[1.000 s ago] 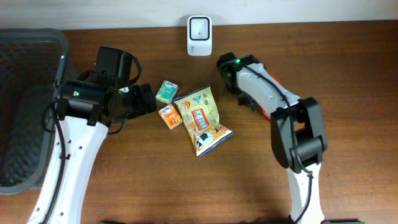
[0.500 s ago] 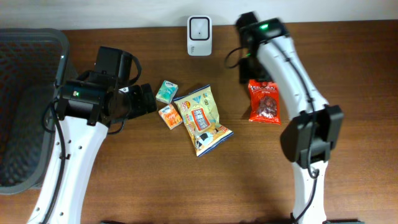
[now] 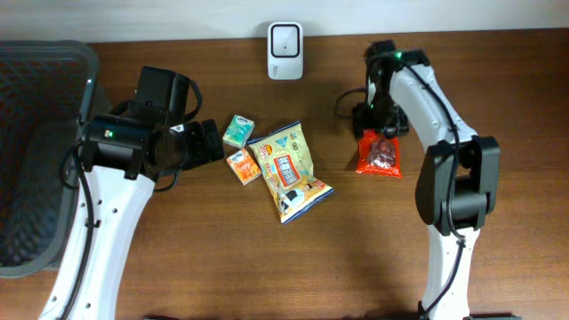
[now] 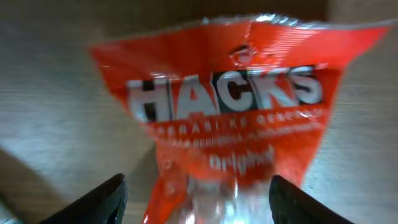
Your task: Scan the item barcode
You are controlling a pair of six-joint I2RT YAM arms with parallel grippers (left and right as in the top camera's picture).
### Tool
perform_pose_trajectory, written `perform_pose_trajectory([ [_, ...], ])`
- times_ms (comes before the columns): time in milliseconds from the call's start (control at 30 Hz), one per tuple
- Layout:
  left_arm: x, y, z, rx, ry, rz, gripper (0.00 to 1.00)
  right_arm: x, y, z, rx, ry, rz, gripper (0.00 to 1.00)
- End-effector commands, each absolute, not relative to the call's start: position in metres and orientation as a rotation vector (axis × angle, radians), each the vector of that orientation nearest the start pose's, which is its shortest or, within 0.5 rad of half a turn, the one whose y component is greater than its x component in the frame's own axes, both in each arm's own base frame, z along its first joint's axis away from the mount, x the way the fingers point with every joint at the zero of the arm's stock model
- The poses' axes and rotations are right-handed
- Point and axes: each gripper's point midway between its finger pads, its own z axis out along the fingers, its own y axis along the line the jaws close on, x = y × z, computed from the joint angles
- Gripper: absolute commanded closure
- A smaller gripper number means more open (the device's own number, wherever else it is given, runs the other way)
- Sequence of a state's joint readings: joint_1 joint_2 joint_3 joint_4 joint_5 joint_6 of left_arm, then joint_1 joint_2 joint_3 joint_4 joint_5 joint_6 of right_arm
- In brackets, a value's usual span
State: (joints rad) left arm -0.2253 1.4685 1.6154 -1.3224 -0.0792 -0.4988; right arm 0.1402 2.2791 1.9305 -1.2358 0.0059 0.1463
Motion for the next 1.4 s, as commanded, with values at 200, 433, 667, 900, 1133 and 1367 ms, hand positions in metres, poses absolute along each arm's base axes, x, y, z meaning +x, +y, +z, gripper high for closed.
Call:
perform_pose_trajectory([
  [200,0.317,-0.058,0.244,-0.412,2.714,-0.091,0.01,0.426,0.069,0.04,-0.015,3.179,0.05,0.41],
  [433,0.317,-0.058,0.244,-0.412,2.714,-0.091,0.01,0.438,0.052,0.099,0.036,3.107,0.02,0.4],
  [667,0.317,-0.058,0.244,-0.412,2.714,-0.091,0.01,0.416,0.045,0.065,0.055,3.207,0.0,0.4],
  [900,0.317,-0.058,0.244,-0.412,2.714,-0.091,0.01,0.413,0.047,0.017,0.055,3.192,0.021,0.48],
  [1133,0.317,-0.058,0.244,-0.412,2.714,-0.091,0.01,0.43,0.054,0.009,0.122,3.114,0.088,0.78],
  [1367,0.317,-0.058,0.244,-0.412,2.714,-0.091,0.01,0.471,0.075,0.046,0.121,2.969,0.261,0.96],
])
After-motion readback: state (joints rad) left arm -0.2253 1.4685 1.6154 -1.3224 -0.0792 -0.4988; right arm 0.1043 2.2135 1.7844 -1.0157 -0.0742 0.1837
